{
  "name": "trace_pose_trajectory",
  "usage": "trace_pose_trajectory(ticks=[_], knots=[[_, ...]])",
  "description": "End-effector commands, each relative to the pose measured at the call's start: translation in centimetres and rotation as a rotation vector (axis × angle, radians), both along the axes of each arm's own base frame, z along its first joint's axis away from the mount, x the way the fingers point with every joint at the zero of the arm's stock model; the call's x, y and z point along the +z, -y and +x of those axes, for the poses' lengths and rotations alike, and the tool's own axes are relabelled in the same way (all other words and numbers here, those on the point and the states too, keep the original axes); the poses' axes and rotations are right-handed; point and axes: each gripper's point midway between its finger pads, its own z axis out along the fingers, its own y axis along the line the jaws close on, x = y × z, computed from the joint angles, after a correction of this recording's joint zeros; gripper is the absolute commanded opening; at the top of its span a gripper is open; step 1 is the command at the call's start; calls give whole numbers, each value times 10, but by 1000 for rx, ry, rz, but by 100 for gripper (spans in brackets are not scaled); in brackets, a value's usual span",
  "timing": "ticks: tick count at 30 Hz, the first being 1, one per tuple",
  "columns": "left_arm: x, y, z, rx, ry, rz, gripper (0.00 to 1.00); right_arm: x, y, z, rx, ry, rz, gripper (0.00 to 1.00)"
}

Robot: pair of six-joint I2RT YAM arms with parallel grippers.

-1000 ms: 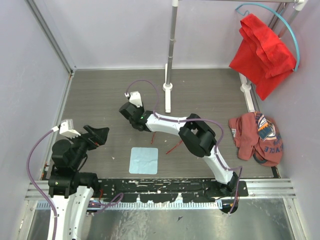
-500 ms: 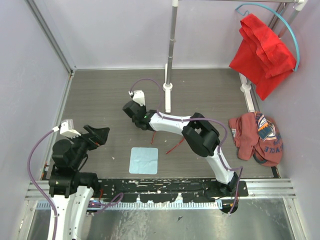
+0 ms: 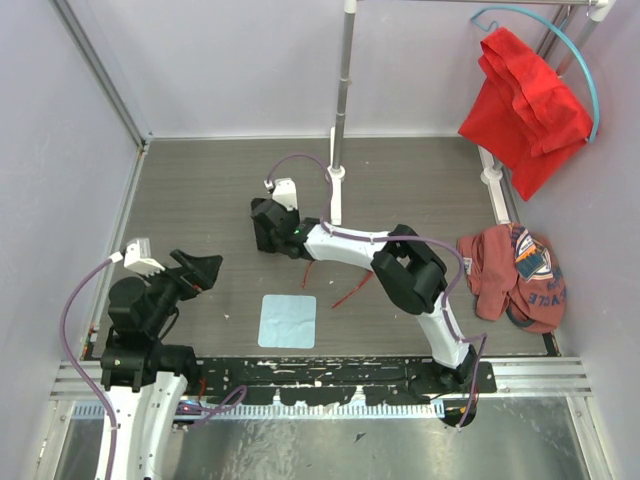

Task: Organize the sunglasses
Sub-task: Open the sunglasses case at the center of the board.

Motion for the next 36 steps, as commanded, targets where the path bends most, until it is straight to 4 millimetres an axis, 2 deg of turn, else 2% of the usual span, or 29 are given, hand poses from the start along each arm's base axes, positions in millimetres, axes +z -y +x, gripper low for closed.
trace_pose_trajectory(ticks=[1, 10, 17, 29, 36], knots=[[5, 4, 3, -18, 25, -18, 98, 18, 16, 1, -44, 20, -5, 1], [4, 8, 4, -39, 29, -32, 98, 18, 25, 1, -53, 20, -15, 1], [-1, 14, 13, -63, 13, -51, 98, 30, 26, -1, -33, 42, 4, 1], [-27, 17, 35, -72, -71, -51, 98, 61, 21, -7, 35, 89, 86, 1], [-29, 18, 38, -79, -82, -45, 98, 69, 21, -7, 61, 110, 86, 1]])
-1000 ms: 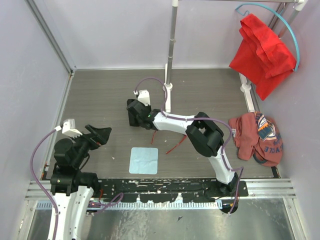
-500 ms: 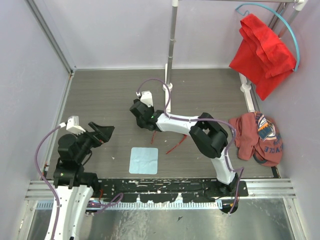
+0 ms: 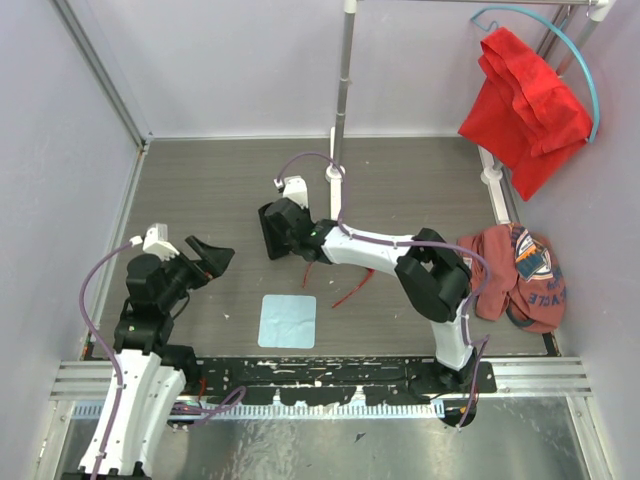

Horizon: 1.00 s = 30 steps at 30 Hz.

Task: Organize the sunglasses
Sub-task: Open the sunglasses case at the center of the board.

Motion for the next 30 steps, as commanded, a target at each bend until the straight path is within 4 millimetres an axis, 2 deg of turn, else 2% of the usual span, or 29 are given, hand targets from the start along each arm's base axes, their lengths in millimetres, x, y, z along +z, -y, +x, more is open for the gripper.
trace_pose_trajectory(ticks=[1, 10, 20, 30], knots=[[9, 2, 4, -18, 48, 2, 98, 47, -6, 9, 20, 102, 87, 1], [18, 4, -5, -33, 76, -5, 98, 46, 7, 20, 120, 97, 146, 1], [24, 5, -10, -42, 86, -2, 98, 30, 14, 26, 165, 85, 89, 1], [12, 9, 5, -60, 54, -7, 98, 17, 15, 29, 175, 56, 93, 1]])
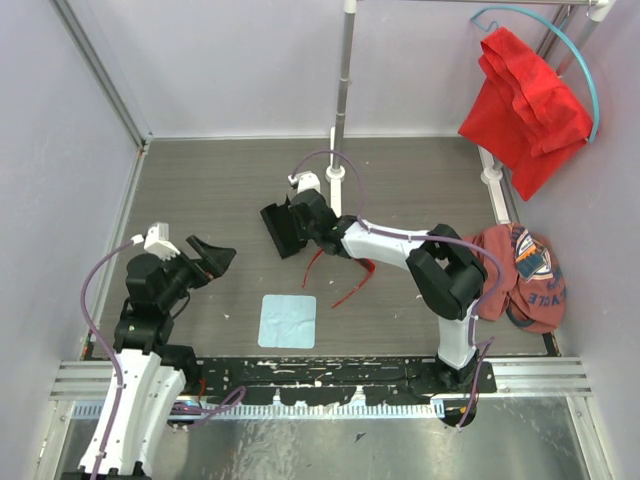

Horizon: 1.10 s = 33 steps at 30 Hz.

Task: Organize the sunglasses
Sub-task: Open the sunglasses case at the center of the board.

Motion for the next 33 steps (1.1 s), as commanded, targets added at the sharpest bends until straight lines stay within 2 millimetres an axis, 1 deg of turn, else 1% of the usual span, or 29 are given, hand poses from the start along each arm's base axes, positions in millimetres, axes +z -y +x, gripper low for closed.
trace_pose_trajectory(ticks=[1, 3, 5, 9, 13, 17, 22, 25, 26, 28, 30, 33], knots=[[5, 5, 8, -32, 23, 2, 98, 24, -8, 11, 10, 60, 73, 3], [5, 4, 9, -29, 27, 4, 98, 22, -7, 12, 8, 56, 73, 6], [6, 4, 8, -26, 29, 6, 98, 19, -6, 13, 4, 51, 69, 14], [5, 3, 5, -23, 31, 10, 98, 12, -4, 15, -4, 37, 58, 25], [7, 2, 3, -25, 31, 15, 98, 8, -3, 14, -4, 28, 49, 28], [9, 2, 2, -23, 35, 18, 98, 15, -3, 15, -1, 36, 49, 30], [11, 2, 1, -27, 38, 18, 98, 28, -8, 13, 11, 63, 44, 35], [10, 2, 1, -26, 39, 17, 98, 37, -17, 9, 32, 80, 29, 39], [10, 2, 1, -26, 38, 17, 98, 38, -21, 7, 40, 84, 26, 40], [11, 2, 0, -26, 42, 18, 98, 40, -30, 4, 56, 91, 18, 44], [12, 1, -1, -23, 43, 18, 98, 38, -42, 1, 76, 88, 9, 46], [16, -1, -5, -14, 49, 25, 98, 32, -54, 0, 94, 79, 2, 48]])
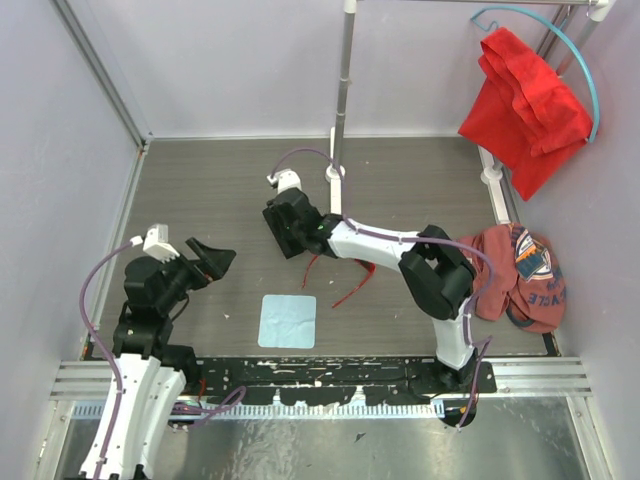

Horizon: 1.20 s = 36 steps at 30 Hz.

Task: Organize the sunglasses
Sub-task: Open the sunglasses case at the center of the board.

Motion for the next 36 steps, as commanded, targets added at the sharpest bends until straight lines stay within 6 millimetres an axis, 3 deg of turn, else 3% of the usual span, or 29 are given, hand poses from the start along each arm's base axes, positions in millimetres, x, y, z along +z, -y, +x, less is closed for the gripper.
trace_pose_trajectory(ticks=[1, 7, 23, 32, 36], knots=[[18, -2, -5, 2, 49, 12, 98, 12, -25, 6, 26, 39, 14, 49], [31, -4, -16, 9, 76, 18, 98, -10, -39, 7, 43, -8, -32, 51], [31, -6, -22, 13, 74, 26, 98, -45, -25, -28, 42, -98, -91, 58], [32, -6, -24, 15, 76, 20, 98, -49, -23, -35, 69, -86, -124, 56], [32, -6, -25, 15, 75, 20, 98, -49, -18, -34, 77, -71, -154, 50]])
